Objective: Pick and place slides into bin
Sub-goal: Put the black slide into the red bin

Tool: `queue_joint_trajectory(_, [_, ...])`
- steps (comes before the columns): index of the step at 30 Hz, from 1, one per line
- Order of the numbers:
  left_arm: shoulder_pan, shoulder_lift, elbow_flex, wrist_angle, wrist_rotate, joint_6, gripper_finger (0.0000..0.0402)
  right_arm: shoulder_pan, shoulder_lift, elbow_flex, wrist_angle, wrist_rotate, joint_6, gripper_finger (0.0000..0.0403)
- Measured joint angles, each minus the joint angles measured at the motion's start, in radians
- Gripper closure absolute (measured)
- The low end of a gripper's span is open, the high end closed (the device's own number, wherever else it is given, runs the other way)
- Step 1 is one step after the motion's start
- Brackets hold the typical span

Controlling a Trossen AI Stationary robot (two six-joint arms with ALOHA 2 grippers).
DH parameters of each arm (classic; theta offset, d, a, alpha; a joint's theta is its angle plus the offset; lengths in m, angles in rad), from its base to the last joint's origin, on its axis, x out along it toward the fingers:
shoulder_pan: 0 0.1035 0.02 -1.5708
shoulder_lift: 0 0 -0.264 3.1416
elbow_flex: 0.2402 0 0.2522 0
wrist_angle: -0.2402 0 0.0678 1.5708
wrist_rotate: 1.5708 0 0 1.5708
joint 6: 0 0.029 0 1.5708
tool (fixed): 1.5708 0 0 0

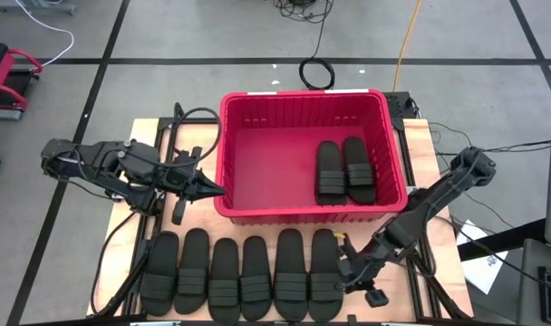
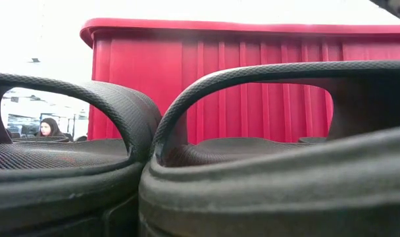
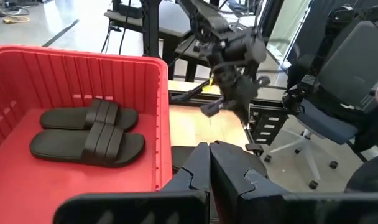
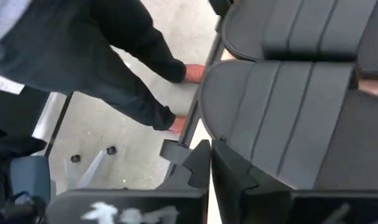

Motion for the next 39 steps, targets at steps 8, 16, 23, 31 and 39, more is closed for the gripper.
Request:
queue_joint_trajectory(8, [0.000,-0.016,0.000,-0.029,0.002,0.000,0.0396,-0.032,0.032,-0.073,0.077,0.004,0.121,0.0285])
queue_joint_trajectory(16, [0.000,-0.022,0.000,-0.029,0.002,0.016,0.0396,-0.088,0.028,-0.121,0.101,0.034,0.146,0.0174])
queue_joint_trajectory(23, [0.000,-0.022,0.000,-0.029,0.002,0.028,0.0396,-0.129,0.028,-0.204,0.198,0.040,0.154,0.0142])
queue_joint_trajectory(31, [0.000,-0.022,0.000,-0.029,0.002,0.028,0.0396,-0.116,0.028,-0.386,0.525,-0.027,0.262,0.0146])
queue_joint_trajectory(39, [0.000,-0.022,0.000,-0.032,0.001,0.038,0.0396,-0.084,0.043,-0.435,0.633,0.022,0.301,0.0147])
